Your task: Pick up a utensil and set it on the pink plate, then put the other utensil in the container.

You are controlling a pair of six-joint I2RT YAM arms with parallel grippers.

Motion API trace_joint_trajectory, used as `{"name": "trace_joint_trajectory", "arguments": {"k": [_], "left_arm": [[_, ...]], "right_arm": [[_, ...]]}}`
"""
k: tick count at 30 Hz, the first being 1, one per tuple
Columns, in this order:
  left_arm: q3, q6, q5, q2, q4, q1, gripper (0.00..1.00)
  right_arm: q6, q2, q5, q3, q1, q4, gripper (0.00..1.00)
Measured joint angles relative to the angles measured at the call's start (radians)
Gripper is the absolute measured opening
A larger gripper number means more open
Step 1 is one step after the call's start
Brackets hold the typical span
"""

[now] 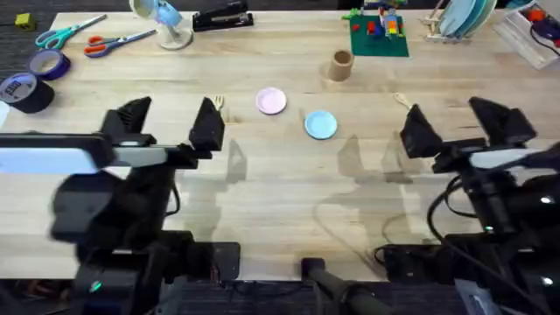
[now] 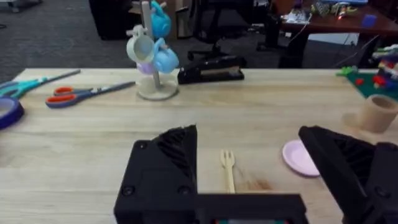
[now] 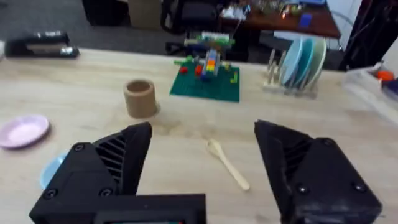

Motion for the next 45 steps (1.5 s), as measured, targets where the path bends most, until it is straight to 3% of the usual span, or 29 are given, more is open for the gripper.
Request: {"name": "trace_joint_trajectory", "arguments": {"k": [8, 14, 20, 33, 39, 45], "left_arm": [[0.278, -0.03, 0.0, 0.003, -0.28, 0.0, 0.993], [0.516, -0.037, 0.0, 0.102, -0.476, 0.0, 0.993], [0.746, -0.037, 0.001, 0.307, -0.662, 0.0, 0.994], [1.213, -0.037, 0.004, 0.851, -1.072, 0.0, 0.993], [1.316, -0.037, 0.004, 1.025, -1.171, 0.0, 0.993], [1.325, -0.037, 0.004, 1.093, -1.2, 0.0, 0.993]], "right_arm": [[0.006, 0.005, 0.0, 0.237, 0.0, -0.242, 0.995], [0.013, 0.086, 0.0, 0.449, 0.0, -0.415, 0.995], [0.021, 0.241, 0.0, 0.628, 0.0, -0.531, 0.995], [0.032, 0.721, -0.008, 1.052, 0.0, -0.908, 0.994], [0.032, 0.876, -0.008, 1.2, 0.0, -1.046, 0.995], [0.031, 0.94, -0.008, 1.238, 0.0, -1.086, 0.995]]}}
